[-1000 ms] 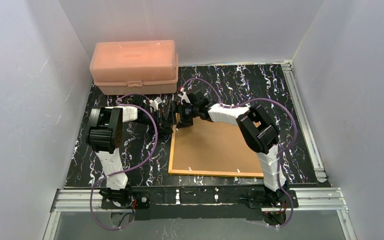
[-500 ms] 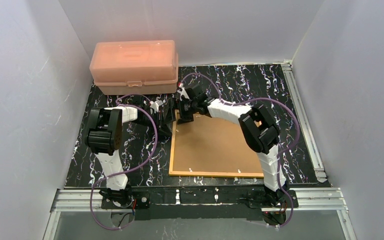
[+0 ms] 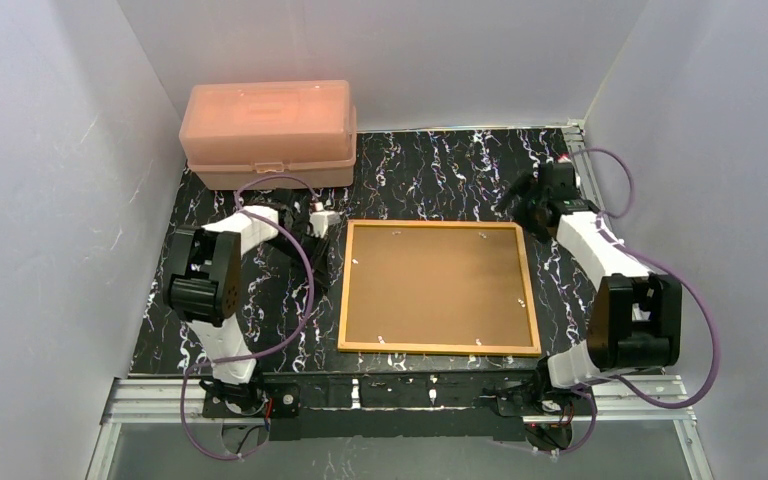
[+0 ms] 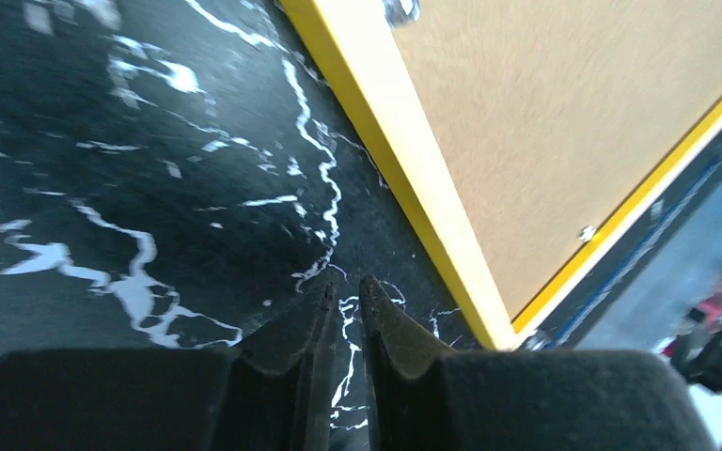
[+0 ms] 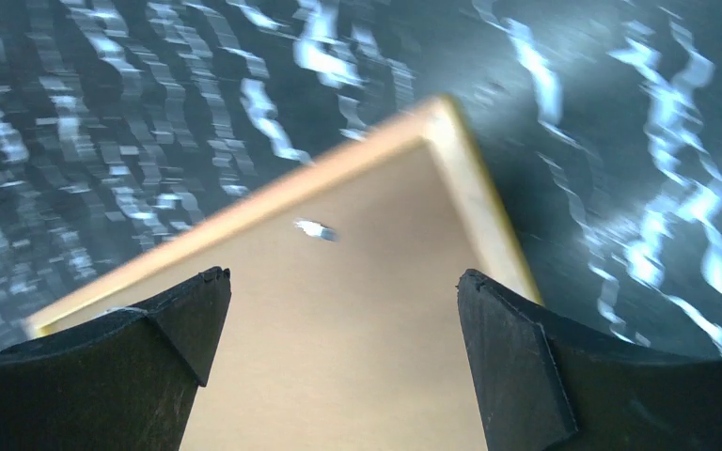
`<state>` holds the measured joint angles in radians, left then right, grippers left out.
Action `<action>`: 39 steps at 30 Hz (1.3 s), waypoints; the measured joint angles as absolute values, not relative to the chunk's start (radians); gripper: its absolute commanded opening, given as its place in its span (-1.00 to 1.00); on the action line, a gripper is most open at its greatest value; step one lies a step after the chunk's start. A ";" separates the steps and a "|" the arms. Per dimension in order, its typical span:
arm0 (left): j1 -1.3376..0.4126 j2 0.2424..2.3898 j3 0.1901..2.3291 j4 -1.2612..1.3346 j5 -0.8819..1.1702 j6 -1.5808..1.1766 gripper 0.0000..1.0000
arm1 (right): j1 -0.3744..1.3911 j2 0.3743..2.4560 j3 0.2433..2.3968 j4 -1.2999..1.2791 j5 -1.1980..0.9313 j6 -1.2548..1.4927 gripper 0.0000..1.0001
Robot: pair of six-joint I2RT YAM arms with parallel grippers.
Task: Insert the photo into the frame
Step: Install the photo frame at the center of the board, then adjust the photo frame at the center of the board.
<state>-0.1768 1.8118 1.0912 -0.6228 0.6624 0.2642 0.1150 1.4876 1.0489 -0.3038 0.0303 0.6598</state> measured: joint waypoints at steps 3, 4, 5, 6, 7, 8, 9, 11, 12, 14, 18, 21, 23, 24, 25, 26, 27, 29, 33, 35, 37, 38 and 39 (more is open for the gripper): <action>-0.241 1.775 1.052 -0.631 0.586 0.326 -0.73 | 0.066 1.453 0.976 -0.364 0.108 0.655 0.97; -0.266 1.765 1.042 -0.634 0.564 0.344 -0.74 | 0.064 1.451 0.963 -0.374 0.121 0.653 0.97; -0.290 1.757 1.033 -0.634 0.545 0.360 -0.74 | 0.057 1.451 0.952 -0.381 0.130 0.650 0.97; -0.312 1.751 1.024 -0.633 0.529 0.374 -0.74 | 0.054 1.451 0.945 -0.385 0.131 0.650 0.97; -0.334 1.743 1.017 -0.636 0.519 0.387 -0.74 | 0.048 1.451 0.937 -0.387 0.131 0.650 0.97; -0.354 1.732 1.010 -0.636 0.505 0.399 -0.74 | 0.039 1.452 0.930 -0.388 0.130 0.651 0.97; -0.371 1.721 1.004 -0.634 0.488 0.413 -0.74 | 0.030 1.455 0.921 -0.382 0.129 0.651 0.97; -0.395 1.707 0.994 -0.634 0.466 0.434 -0.74 | 0.017 1.465 0.902 -0.365 0.123 0.654 0.97; -0.406 1.702 0.991 -0.634 0.456 0.445 -0.74 | 0.011 1.476 0.896 -0.358 0.117 0.656 0.97; -0.429 1.694 0.987 -0.633 0.442 0.463 -0.74 | 0.006 1.512 0.892 -0.342 0.094 0.659 0.97; -0.464 1.687 0.982 -0.633 0.429 0.476 -0.75 | 0.008 1.602 0.904 -0.315 0.044 0.658 0.97; -0.476 1.687 0.982 -0.634 0.430 0.476 -0.76 | 0.007 1.626 0.928 -0.271 -0.004 0.665 0.97; -0.479 1.687 0.982 -0.634 0.429 0.476 -0.78 | 0.004 1.644 0.937 -0.246 -0.027 0.674 0.97; -0.482 1.687 0.981 -0.635 0.428 0.476 -0.79 | 0.004 1.658 0.949 -0.237 -0.038 0.679 0.97; -0.488 1.687 0.981 -0.636 0.427 0.476 -0.79 | 0.007 1.683 0.975 -0.237 -0.046 0.682 0.97; -0.494 1.687 0.981 -0.637 0.426 0.476 -0.79 | 0.014 1.717 1.018 -0.242 -0.051 0.682 0.97; -0.503 1.687 0.980 -0.637 0.426 0.475 -0.79 | 0.026 1.760 1.071 -0.250 -0.050 0.681 0.97; -0.521 1.687 0.980 -0.638 0.426 0.474 -0.79 | 0.060 1.842 1.180 -0.263 -0.040 0.676 0.97; -0.570 1.689 0.980 -0.660 0.426 0.467 -0.76 | 0.135 1.985 1.376 -0.260 -0.023 0.671 0.97; -0.604 1.694 0.981 -0.675 0.433 0.461 -0.73 | 0.157 2.023 1.439 -0.268 -0.019 0.671 0.97; -0.645 1.702 0.985 -0.690 0.456 0.461 -0.68 | 0.168 2.036 1.474 -0.280 -0.016 0.673 0.97; -0.660 1.710 0.991 -0.701 0.474 0.461 -0.65 | 0.172 2.036 1.483 -0.289 -0.014 0.674 0.97; -0.669 1.719 1.001 -0.716 0.487 0.464 -0.61 | 0.174 2.035 1.491 -0.300 -0.010 0.675 0.97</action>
